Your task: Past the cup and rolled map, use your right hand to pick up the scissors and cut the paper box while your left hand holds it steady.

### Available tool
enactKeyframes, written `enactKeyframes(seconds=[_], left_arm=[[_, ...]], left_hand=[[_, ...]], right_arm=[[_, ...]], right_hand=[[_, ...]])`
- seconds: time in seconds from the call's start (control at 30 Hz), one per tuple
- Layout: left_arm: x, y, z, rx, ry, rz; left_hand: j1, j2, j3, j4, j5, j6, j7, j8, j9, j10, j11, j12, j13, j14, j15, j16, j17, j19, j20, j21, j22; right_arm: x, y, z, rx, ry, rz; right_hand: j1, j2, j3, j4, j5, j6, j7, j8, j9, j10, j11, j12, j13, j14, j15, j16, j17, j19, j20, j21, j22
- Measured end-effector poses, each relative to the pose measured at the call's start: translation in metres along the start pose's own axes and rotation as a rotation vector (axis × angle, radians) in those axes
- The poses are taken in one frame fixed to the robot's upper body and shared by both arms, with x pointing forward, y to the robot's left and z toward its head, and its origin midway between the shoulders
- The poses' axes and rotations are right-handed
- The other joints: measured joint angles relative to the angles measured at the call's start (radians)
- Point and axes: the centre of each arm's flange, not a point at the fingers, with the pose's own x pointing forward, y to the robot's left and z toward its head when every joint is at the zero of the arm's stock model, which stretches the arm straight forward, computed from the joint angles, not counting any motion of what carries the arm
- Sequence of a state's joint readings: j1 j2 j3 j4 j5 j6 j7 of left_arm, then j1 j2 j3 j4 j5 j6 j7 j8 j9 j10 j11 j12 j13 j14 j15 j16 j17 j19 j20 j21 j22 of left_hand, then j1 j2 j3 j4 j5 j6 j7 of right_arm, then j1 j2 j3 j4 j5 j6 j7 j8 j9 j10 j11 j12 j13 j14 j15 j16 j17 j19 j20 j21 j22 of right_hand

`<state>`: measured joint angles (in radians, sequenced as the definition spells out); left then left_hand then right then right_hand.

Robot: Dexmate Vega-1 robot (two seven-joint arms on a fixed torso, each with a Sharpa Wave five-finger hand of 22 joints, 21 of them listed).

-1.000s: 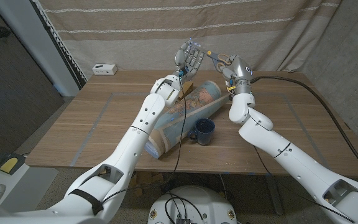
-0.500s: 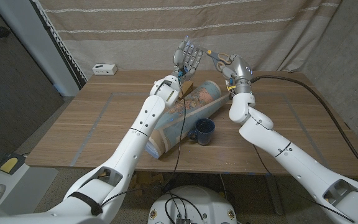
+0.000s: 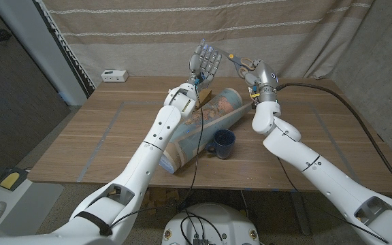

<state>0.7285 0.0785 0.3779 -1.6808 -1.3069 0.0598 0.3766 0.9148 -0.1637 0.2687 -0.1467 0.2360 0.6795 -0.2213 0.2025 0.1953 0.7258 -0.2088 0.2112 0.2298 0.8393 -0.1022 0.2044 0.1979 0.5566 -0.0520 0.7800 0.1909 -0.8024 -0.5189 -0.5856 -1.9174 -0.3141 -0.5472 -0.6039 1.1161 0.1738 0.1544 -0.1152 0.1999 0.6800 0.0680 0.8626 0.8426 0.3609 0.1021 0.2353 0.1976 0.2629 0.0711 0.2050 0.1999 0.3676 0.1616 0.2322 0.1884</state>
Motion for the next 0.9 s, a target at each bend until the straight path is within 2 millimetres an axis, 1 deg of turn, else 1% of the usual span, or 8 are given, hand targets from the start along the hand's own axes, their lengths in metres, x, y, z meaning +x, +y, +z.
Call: enactKeyframes(seconds=[0.03, 0.13, 0.3, 0.33, 0.4, 0.5, 0.63, 0.9], left_arm=[[0.000, 0.000, 0.000, -0.001, 0.000, 0.000], [-0.001, 0.001, 0.001, -0.009, -0.001, -0.001], [-0.003, 0.002, 0.002, -0.016, -0.004, 0.000], [-0.003, 0.002, 0.002, -0.017, -0.005, 0.000], [-0.004, 0.003, 0.003, -0.018, -0.007, -0.001], [-0.006, 0.004, 0.005, -0.020, -0.012, -0.001], [-0.008, 0.004, 0.007, -0.022, -0.021, -0.002], [-0.013, 0.008, 0.014, -0.016, -0.049, 0.005]], left_hand=[[0.000, 0.000, 0.000, 0.001, 0.002, 0.003, 0.003, 0.000, 0.000, 0.000, 0.000, 0.000, -0.002, -0.001, -0.001, 0.000, 0.000, -0.006, -0.001, -0.008, 0.000], [0.000, 0.000, -0.009, 0.000, 0.002, 0.010, 0.000, 0.000, 0.000, 0.000, 0.000, 0.000, -0.002, -0.015, 0.003, 0.000, -0.003, -0.018, 0.003, -0.030, -0.004], [0.000, 0.000, -0.009, 0.000, 0.008, 0.023, 0.002, 0.000, 0.000, 0.000, 0.000, 0.000, -0.007, -0.025, 0.008, 0.000, -0.003, -0.040, 0.003, -0.048, -0.002], [0.003, 0.003, -0.009, 0.000, 0.008, 0.023, 0.002, 0.000, 0.000, 0.000, 0.000, 0.000, -0.007, -0.029, 0.004, 0.000, -0.003, -0.047, 0.003, -0.051, -0.002], [0.004, 0.004, -0.009, 0.000, 0.008, 0.032, 0.000, 0.000, 0.000, 0.004, -0.003, 0.000, -0.007, -0.035, 0.008, 0.000, -0.003, -0.053, 0.004, -0.052, -0.002], [0.001, 0.007, -0.009, 0.000, 0.008, 0.036, -0.001, 0.005, 0.000, 0.010, 0.001, 0.000, -0.007, -0.036, 0.008, 0.000, -0.003, -0.064, 0.004, -0.059, -0.002], [-0.001, 0.009, -0.010, 0.002, 0.012, 0.044, 0.001, 0.005, 0.000, 0.009, 0.001, 0.000, -0.007, -0.043, 0.015, 0.000, -0.003, -0.064, 0.004, -0.059, -0.002], [-0.007, 0.015, -0.013, 0.005, 0.014, 0.061, -0.001, 0.008, 0.000, 0.031, -0.001, 0.000, -0.007, -0.044, 0.013, 0.000, -0.003, -0.056, 0.004, -0.059, 0.003]], right_arm=[[0.000, 0.000, 0.000, 0.000, 0.000, 0.000], [0.000, -0.001, -0.001, 0.005, 0.003, 0.000], [-0.001, -0.002, -0.001, 0.017, 0.005, 0.000], [-0.001, -0.003, -0.001, 0.017, 0.005, -0.001], [-0.001, -0.003, -0.001, 0.023, 0.007, -0.001], [-0.001, -0.004, -0.001, 0.035, 0.011, 0.001], [0.000, -0.007, -0.002, 0.058, 0.018, 0.005], [0.001, -0.010, -0.007, 0.138, 0.051, 0.039]], right_hand=[[0.000, 0.000, 0.000, 0.000, -0.002, 0.000, 0.000, 0.000, 0.000, 0.000, 0.000, 0.000, 0.000, 0.000, 0.000, 0.000, 0.000, -0.001, 0.001, 0.000, 0.000], [0.000, 0.000, 0.000, 0.000, -0.002, 0.000, 0.000, 0.000, -0.003, 0.000, 0.000, 0.000, 0.000, 0.000, 0.000, 0.000, 0.000, -0.002, 0.002, 0.000, 0.000], [-0.004, -0.004, 0.000, 0.000, -0.002, 0.000, 0.000, 0.000, -0.009, 0.008, -0.001, 0.000, 0.000, 0.004, -0.004, 0.000, 0.000, -0.006, 0.007, 0.000, 0.000], [-0.004, -0.004, 0.000, 0.000, -0.002, 0.000, 0.000, 0.000, -0.009, 0.013, -0.005, 0.000, 0.000, 0.005, -0.005, 0.000, 0.000, -0.003, 0.010, 0.000, 0.000], [-0.004, -0.004, 0.000, 0.000, -0.002, 0.000, 0.000, 0.006, -0.009, 0.016, -0.002, 0.000, 0.000, 0.005, -0.005, 0.000, 0.000, -0.001, 0.012, 0.000, 0.000], [-0.008, -0.008, 0.000, 0.000, -0.002, 0.000, 0.000, 0.007, -0.009, 0.016, -0.002, 0.000, 0.000, 0.005, -0.005, 0.000, 0.000, -0.001, 0.012, 0.000, 0.000], [-0.008, -0.008, 0.000, 0.000, -0.002, 0.000, 0.000, 0.007, -0.009, 0.016, -0.002, 0.000, 0.000, 0.005, -0.005, 0.000, 0.000, -0.001, 0.012, 0.000, 0.000], [-0.013, -0.011, 0.005, 0.005, -0.002, 0.000, 0.000, 0.007, -0.009, 0.016, -0.002, 0.000, 0.000, 0.005, -0.005, 0.000, 0.000, -0.001, 0.012, 0.000, -0.002]])
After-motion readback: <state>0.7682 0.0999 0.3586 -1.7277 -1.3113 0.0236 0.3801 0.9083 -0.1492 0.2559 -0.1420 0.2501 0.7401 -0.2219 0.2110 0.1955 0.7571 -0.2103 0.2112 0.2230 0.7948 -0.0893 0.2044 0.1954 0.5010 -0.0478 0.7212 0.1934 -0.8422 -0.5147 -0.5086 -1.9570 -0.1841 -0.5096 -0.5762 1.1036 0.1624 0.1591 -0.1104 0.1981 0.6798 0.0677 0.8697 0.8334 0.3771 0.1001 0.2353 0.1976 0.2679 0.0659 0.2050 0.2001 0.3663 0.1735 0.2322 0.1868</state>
